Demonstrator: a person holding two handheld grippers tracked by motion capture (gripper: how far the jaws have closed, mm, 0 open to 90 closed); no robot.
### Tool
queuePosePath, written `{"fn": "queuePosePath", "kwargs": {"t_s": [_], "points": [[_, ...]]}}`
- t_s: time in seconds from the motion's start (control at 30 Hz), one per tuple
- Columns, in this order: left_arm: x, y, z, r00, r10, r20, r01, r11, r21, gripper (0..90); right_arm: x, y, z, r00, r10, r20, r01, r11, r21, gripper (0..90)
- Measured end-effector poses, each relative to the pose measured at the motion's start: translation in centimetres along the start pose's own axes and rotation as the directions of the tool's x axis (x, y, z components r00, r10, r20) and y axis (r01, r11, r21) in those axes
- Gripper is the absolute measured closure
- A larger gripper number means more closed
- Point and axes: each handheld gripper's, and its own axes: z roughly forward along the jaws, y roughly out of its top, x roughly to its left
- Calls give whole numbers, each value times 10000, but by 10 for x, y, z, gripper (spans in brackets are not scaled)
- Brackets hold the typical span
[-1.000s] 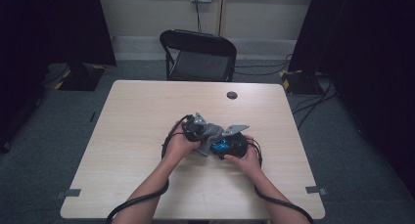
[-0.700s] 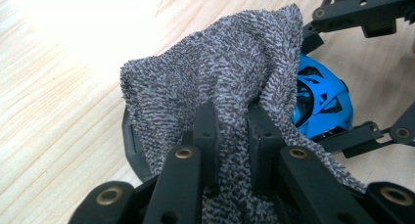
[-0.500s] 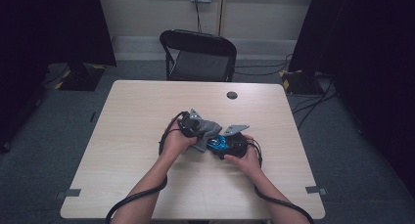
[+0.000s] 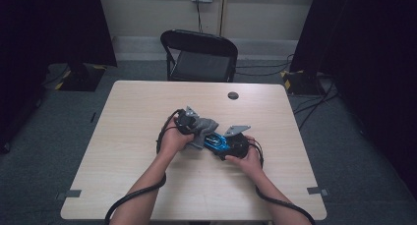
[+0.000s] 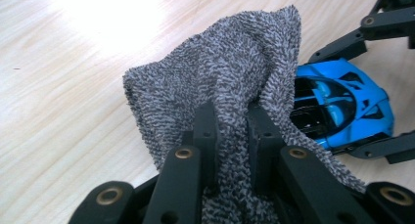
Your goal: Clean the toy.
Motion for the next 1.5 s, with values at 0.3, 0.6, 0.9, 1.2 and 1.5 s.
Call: {"fn": "queuePosePath", "kwargs": {"t_s": [0.3,0.6,0.9,1.2,1.5], "points": [[5,-2,-2,9998,-104,-181,105,9999,40,777,0,0,0,10000,1,1,-1,10000,-3,255],[15,-4,-5,9981,-258,-560,267,9995,165,776,0,0,0,10000,3,2,-3,10000,-5,255],[25,-11,-5,9970,-482,-599,498,9984,262,777,0,0,0,10000,1,-4,-1,10000,-4,255],[35,-16,-9,9939,-729,-830,759,9965,338,778,0,0,0,10000,0,0,0,10000,-8,255],[41,-21,-27,9929,-737,-930,749,9971,96,778,0,0,0,10000,0,3,0,10000,-9,255]]}}
